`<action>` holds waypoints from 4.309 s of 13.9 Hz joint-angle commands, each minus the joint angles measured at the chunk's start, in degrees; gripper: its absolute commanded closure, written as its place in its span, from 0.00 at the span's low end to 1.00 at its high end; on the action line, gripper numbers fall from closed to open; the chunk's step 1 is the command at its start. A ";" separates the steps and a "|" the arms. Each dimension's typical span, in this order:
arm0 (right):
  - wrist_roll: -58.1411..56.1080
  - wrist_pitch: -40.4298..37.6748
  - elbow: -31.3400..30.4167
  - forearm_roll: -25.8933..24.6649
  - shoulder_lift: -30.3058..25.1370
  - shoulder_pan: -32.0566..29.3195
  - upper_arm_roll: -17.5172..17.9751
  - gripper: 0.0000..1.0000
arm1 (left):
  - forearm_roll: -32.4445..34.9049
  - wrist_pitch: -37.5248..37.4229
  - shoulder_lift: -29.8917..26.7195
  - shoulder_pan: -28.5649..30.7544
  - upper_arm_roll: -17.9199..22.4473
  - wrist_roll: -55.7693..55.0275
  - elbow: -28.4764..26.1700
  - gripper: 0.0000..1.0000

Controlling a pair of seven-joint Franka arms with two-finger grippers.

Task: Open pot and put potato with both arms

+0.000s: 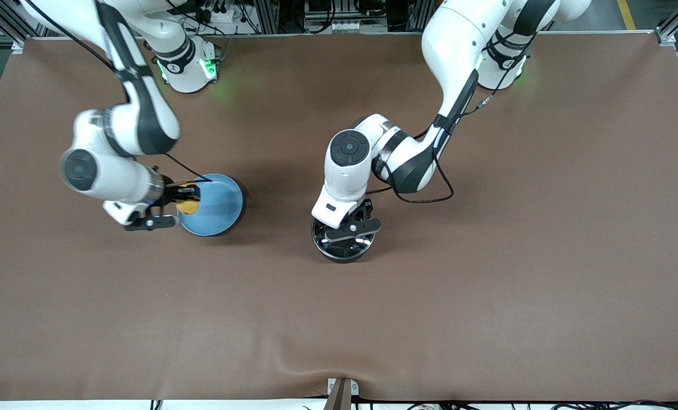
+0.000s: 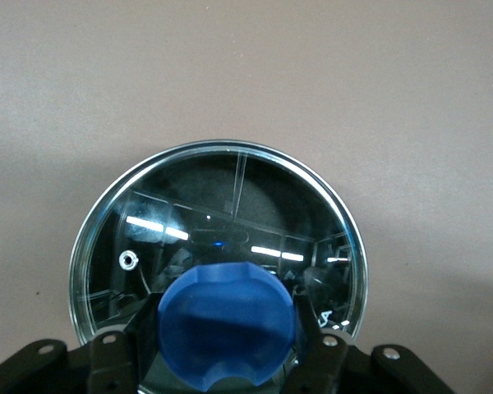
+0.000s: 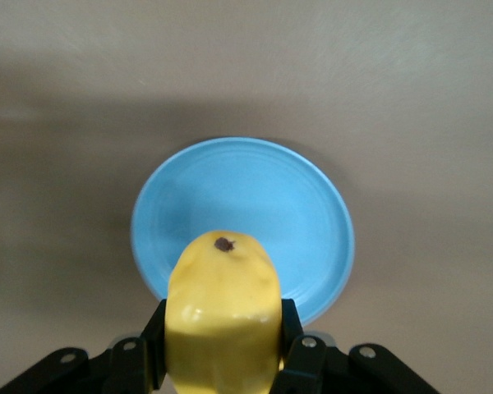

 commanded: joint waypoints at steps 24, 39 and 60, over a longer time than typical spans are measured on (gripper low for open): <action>40.21 -1.60 44.59 -5.99 28.87 30.84 -4.00 1.00 | -1.22 20.23 -25.31 39.70 0.22 30.34 -45.71 1.00; 49.70 12.56 49.07 -5.20 43.73 35.43 -4.01 1.00 | -1.31 2.88 -37.50 39.35 0.13 30.25 -30.64 0.00; 45.93 -7.55 42.60 -4.32 19.96 28.06 -3.84 0.00 | -2.89 -35.21 -50.08 42.25 -2.59 41.06 -17.25 0.00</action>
